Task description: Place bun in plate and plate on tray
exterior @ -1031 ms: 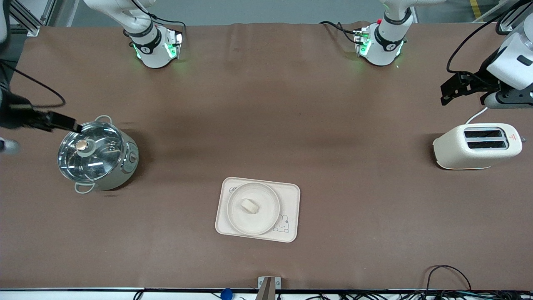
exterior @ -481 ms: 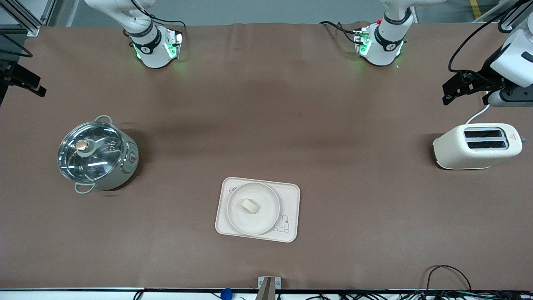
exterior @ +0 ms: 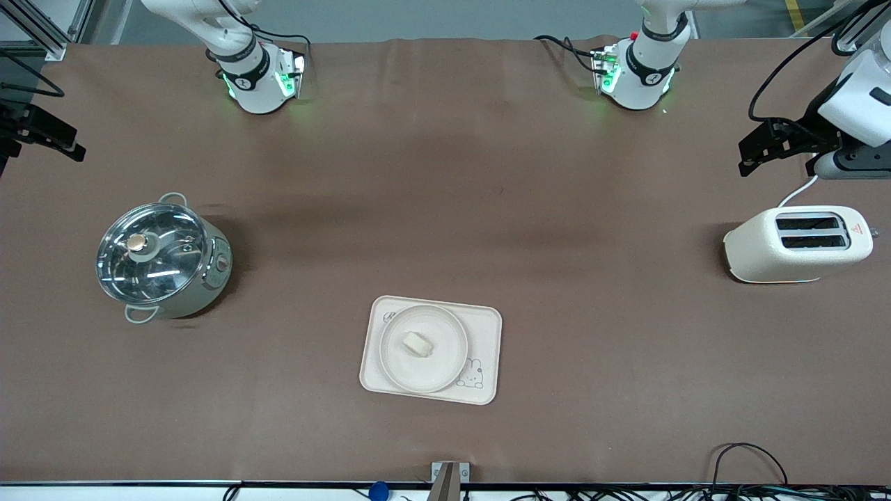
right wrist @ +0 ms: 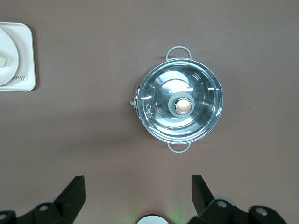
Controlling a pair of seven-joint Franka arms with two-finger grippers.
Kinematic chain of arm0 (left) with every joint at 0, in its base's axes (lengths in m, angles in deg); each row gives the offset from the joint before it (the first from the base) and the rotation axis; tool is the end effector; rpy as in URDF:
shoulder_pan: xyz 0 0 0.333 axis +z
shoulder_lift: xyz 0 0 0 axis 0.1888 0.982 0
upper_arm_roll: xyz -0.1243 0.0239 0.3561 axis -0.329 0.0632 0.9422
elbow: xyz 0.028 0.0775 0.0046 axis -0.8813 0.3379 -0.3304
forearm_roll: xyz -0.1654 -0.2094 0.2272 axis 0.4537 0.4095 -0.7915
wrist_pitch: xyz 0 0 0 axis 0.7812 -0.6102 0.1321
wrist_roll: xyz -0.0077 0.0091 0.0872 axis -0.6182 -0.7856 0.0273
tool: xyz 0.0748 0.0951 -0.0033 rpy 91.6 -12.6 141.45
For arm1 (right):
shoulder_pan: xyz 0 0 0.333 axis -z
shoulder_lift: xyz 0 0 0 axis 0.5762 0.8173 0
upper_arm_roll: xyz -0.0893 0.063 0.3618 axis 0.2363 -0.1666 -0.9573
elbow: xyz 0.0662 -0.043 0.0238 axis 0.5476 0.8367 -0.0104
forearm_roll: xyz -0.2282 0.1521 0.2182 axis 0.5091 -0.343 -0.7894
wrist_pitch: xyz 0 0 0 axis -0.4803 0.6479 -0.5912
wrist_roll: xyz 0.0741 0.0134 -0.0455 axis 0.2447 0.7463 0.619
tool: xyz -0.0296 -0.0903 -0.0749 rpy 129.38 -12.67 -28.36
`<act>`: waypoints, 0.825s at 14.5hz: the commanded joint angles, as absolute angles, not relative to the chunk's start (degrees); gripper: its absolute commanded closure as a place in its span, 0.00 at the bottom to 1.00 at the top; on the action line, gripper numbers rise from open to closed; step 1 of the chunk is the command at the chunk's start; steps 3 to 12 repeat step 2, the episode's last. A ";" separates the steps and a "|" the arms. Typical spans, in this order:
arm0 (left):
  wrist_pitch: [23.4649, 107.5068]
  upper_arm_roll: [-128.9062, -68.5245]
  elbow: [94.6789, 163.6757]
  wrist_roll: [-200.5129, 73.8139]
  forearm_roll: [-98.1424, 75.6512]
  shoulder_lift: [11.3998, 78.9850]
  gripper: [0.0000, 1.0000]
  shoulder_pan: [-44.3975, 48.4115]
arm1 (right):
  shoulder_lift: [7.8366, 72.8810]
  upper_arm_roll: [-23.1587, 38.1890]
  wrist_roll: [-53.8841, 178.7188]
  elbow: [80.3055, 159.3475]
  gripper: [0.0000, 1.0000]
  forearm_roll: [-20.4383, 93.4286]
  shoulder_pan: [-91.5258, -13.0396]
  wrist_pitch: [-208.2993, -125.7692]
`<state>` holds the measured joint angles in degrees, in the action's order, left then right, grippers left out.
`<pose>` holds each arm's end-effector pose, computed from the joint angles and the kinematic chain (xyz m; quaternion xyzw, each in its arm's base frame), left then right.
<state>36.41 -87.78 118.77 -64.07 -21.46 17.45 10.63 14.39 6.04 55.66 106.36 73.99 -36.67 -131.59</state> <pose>0.4900 -0.0640 0.6940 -0.9998 0.0154 -0.0084 0.0121 0.4753 -0.0230 0.7128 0.9990 -0.0374 -0.0259 0.0032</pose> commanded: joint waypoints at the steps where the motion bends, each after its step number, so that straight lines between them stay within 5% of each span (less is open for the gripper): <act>1: 35.42 -87.86 117.27 -64.70 -20.85 18.08 0.00 10.53 | 13.38 5.41 56.24 107.73 0.00 76.58 -36.50 -131.75; 12: 35.42 -87.86 117.27 -64.79 -20.77 18.08 0.00 10.53 | 13.38 5.41 56.24 107.64 0.00 76.68 -36.50 -131.75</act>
